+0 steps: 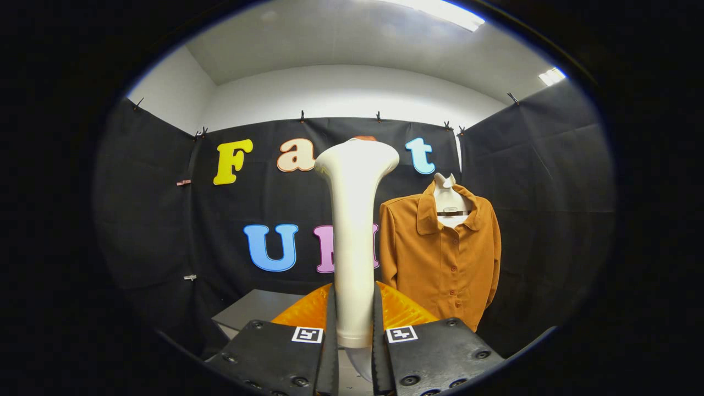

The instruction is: Iron the clothes twice with a garment steamer, once on the left side and once on the right side.

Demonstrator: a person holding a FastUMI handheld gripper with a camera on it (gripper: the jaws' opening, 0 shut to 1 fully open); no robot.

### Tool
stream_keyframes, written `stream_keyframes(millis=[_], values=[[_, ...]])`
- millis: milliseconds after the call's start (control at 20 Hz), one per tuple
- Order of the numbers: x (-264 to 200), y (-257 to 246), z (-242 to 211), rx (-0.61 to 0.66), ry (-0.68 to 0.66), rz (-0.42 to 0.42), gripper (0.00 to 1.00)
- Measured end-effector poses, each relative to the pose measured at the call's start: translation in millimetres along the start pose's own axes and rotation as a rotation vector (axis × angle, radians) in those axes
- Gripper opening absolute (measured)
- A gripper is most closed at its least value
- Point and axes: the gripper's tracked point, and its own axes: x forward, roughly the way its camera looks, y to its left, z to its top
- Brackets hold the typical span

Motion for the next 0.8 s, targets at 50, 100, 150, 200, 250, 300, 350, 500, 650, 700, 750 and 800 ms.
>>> stream_keyframes(millis=[50, 100, 150, 200, 250, 300, 350, 500, 650, 700, 750, 800], values=[[0.6, 1.5, 0.1, 0.0, -0.001, 0.0, 0.27], [1.1, 1.4, 0.5, -0.001, -0.002, 0.0, 0.27], [2.3, 1.4, 1.2, 0.0, -0.003, 0.0, 0.27], [1.1, 2.1, 2.0, 0.001, -0.005, -0.001, 0.27], [0.9, 2.2, 3.1, 0.004, -0.006, -0.002, 0.27], [2.2, 2.5, 3.7, 0.006, -0.008, -0.002, 0.27], [2.8, 2.2, 3.4, 0.005, -0.007, -0.003, 0.27], [2.0, 2.4, 4.9, 0.003, -0.009, -0.006, 0.27], [1.6, 3.0, 5.7, 0.002, -0.01, -0.007, 0.27], [1.3, 2.7, 6.1, 0.003, -0.01, -0.008, 0.27], [1.1, 2.0, 7.1, 0.005, -0.013, -0.009, 0.27], [0.2, 2.7, 7.8, 0.005, -0.014, -0.009, 0.27]])
